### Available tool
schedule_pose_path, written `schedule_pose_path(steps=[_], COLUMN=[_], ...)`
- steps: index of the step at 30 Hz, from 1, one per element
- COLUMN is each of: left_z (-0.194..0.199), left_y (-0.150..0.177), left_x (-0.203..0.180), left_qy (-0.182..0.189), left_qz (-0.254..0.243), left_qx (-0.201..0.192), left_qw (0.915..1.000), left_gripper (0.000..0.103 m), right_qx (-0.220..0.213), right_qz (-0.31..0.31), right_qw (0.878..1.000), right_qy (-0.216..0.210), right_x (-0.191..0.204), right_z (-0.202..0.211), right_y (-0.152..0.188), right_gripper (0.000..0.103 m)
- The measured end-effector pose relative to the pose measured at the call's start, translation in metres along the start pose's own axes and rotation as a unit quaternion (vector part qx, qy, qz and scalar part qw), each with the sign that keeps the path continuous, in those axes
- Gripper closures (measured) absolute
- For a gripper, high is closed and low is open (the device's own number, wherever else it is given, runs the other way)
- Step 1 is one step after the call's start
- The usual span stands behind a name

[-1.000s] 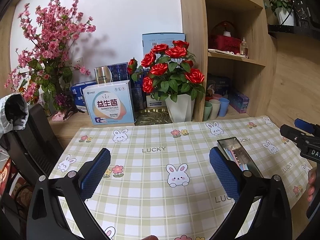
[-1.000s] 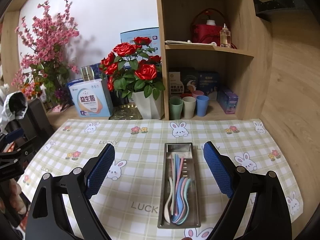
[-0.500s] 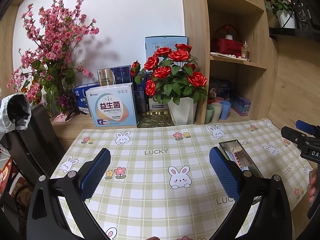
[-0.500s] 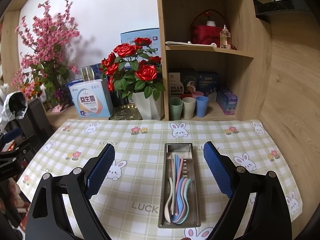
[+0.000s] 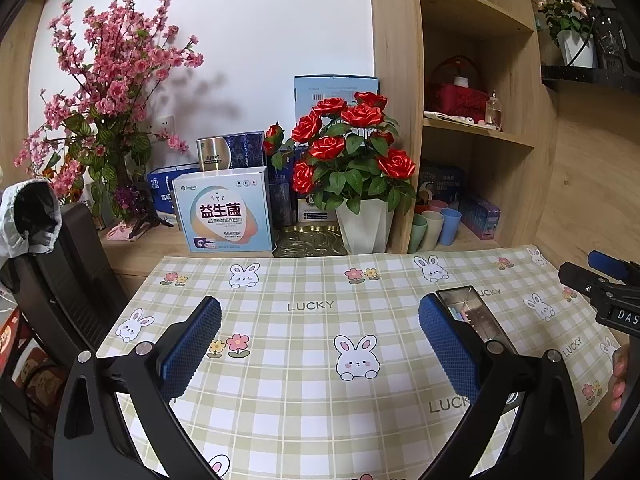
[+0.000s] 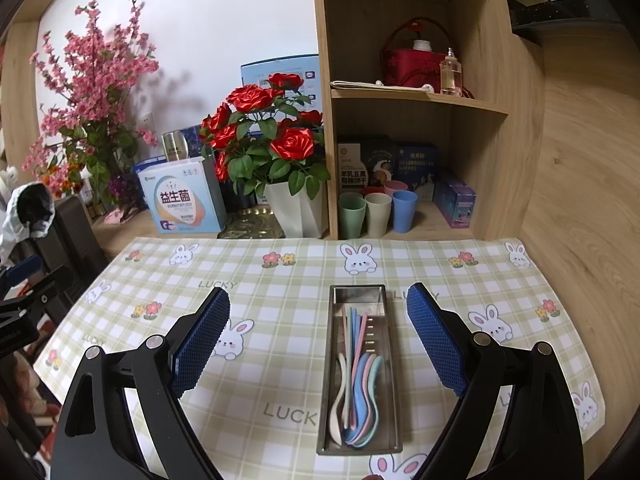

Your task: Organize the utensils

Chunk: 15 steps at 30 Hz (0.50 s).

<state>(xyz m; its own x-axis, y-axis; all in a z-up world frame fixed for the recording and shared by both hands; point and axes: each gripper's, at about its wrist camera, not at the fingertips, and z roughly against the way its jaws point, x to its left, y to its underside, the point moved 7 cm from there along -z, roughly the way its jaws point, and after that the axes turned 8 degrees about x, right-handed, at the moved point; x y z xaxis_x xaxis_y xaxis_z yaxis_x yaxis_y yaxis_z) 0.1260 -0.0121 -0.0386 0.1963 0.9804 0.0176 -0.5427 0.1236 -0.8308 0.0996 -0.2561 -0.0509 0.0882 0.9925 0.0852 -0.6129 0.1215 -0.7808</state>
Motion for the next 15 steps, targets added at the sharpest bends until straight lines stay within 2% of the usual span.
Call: schedule_pose_path(steps=[15], left_z=[0.0006], left_y=[0.0007], left_x=[0.0040], left_qy=[-0.003], left_qz=[0.009], left_qx=[0.003], left_qw=[1.0000], left_gripper=[0.006], right_qx=[0.002], right_qz=[0.001], right_qw=[1.000], right_qy=[-0.002], right_x=[0.0021], right_z=[-0.0004], right_y=[-0.0014], right_gripper=[0.016])
